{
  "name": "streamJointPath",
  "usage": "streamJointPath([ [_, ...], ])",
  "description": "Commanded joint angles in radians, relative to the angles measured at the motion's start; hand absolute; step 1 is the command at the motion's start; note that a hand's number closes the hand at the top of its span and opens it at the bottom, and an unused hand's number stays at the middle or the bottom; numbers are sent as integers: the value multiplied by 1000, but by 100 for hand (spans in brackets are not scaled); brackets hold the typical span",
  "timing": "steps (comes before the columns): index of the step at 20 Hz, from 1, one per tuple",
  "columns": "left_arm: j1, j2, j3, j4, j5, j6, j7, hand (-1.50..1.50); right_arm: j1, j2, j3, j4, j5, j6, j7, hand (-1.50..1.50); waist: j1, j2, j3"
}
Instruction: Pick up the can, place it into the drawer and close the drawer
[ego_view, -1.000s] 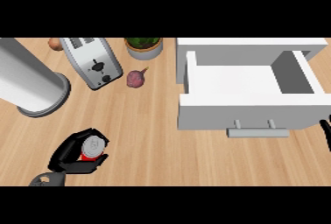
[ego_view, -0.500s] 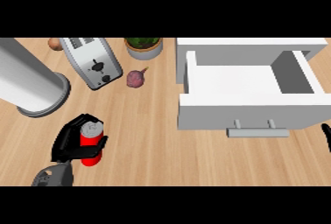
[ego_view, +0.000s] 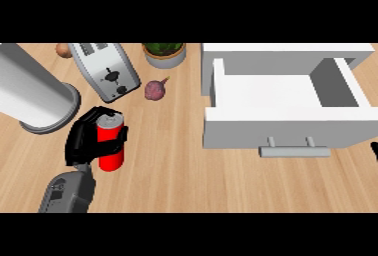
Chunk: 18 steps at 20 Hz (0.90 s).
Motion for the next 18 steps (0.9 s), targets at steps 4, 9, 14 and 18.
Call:
streamJointPath([
  [4,-18,-15,-106,-232,-18,56,182,150,-26,-25,-57,34,-49,22,1,-150,2,-1,0],
  [9,-184,-12,-154,-204,-41,133,272,150,47,14,-10,-89,-21,23,39,-150,-7,0,-1],
  [14,-283,-29,-348,-226,-28,312,398,150,-2,16,2,-82,8,-15,64,-150,-9,1,-1],
  [18,-398,-29,-346,-203,-30,332,460,150,-42,-24,-49,35,-30,-4,6,-150,-7,2,0],
])
